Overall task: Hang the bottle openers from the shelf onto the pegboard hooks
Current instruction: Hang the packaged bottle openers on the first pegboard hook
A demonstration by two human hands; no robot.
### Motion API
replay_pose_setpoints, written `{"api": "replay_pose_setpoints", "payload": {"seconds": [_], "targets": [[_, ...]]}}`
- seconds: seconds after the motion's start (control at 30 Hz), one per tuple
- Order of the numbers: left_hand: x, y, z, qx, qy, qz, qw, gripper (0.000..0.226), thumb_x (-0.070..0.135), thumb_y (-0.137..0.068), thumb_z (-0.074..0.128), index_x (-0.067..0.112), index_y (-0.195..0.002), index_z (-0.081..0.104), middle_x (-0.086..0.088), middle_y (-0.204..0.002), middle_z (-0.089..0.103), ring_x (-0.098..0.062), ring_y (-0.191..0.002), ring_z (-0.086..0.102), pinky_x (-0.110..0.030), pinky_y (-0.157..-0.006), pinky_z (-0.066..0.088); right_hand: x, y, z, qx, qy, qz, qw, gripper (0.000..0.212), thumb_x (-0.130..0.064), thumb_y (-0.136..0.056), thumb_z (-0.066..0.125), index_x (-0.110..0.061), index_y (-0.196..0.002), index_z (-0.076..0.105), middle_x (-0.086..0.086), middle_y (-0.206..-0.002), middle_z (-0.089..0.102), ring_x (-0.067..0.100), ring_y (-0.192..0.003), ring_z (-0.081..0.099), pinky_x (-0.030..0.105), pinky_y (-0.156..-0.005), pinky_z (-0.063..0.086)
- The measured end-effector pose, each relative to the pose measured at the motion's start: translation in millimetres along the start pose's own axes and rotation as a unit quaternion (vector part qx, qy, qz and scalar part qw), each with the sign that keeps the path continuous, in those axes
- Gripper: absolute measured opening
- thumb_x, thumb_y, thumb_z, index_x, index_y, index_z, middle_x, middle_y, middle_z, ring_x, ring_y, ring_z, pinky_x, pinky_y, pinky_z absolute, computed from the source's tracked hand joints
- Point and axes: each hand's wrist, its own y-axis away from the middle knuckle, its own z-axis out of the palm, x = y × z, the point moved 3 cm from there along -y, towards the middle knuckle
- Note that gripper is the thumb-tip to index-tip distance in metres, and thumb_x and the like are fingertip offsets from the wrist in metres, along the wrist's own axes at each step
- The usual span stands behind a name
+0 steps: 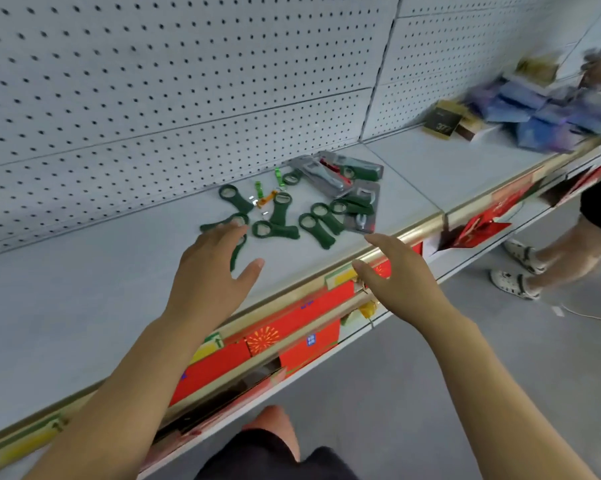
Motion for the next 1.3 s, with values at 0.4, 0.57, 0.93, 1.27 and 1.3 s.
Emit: {"api": "replay_pose_setpoints", "payload": {"seconds": [0.4, 0.57, 0.93, 1.27, 1.3], "targets": [[35, -151, 61, -0.054, -0.007, 0.015, 0.998, 0.060, 0.044, -0.094, 0.064, 0.015, -0.144, 0.048, -0.003, -0.145, 0.054, -0.023, -0.134, 0.048, -0.040, -0.107, 0.045, 45, -125, -39, -0.004, -0.006, 0.049, 0.999, 0.055, -0.045, -0.096, 0.060, -0.025, -0.145, 0.046, -0.008, -0.150, 0.047, 0.014, -0.140, 0.040, 0.028, -0.112, 0.029], [54, -206, 99, -0.108, -0.005, -0.014, 0.994, 0.063, 0.048, -0.097, 0.056, 0.018, -0.150, 0.038, -0.003, -0.150, 0.049, -0.022, -0.134, 0.049, -0.039, -0.104, 0.046, 77, -178, -52, -0.007, -0.009, 0.089, 0.996, 0.053, -0.045, -0.097, 0.057, -0.024, -0.145, 0.047, -0.002, -0.147, 0.052, 0.019, -0.136, 0.046, 0.026, -0.103, 0.034], [74, -298, 189, -0.090, 0.026, -0.258, 0.962, 0.052, 0.047, -0.095, 0.060, 0.011, -0.132, 0.051, -0.008, -0.127, 0.062, -0.025, -0.110, 0.060, -0.034, -0.085, 0.048, 133, -360, -28, -0.122, 0.015, -0.009, 0.992, 0.039, -0.035, -0.094, 0.062, -0.017, -0.128, 0.062, 0.004, -0.122, 0.065, 0.024, -0.109, 0.062, 0.031, -0.089, 0.049], [84, -324, 218, -0.002, 0.019, -0.438, 0.899, 0.062, 0.060, -0.080, 0.070, 0.013, -0.117, 0.053, -0.009, -0.111, 0.065, -0.028, -0.098, 0.066, -0.046, -0.083, 0.058, 152, -440, 7, -0.184, 0.163, -0.040, 0.968, 0.059, -0.055, -0.092, 0.059, -0.013, -0.132, 0.050, 0.013, -0.131, 0.048, 0.031, -0.120, 0.046, 0.043, -0.096, 0.044], [86, -324, 217, 0.003, 0.029, -0.446, 0.895, 0.064, 0.058, -0.080, 0.072, 0.012, -0.120, 0.052, -0.010, -0.115, 0.065, -0.029, -0.102, 0.065, -0.046, -0.085, 0.057, 153, -443, 8, -0.189, 0.156, -0.037, 0.969, 0.060, -0.055, -0.091, 0.060, -0.012, -0.131, 0.050, 0.013, -0.130, 0.048, 0.031, -0.118, 0.046, 0.043, -0.096, 0.044]]}}
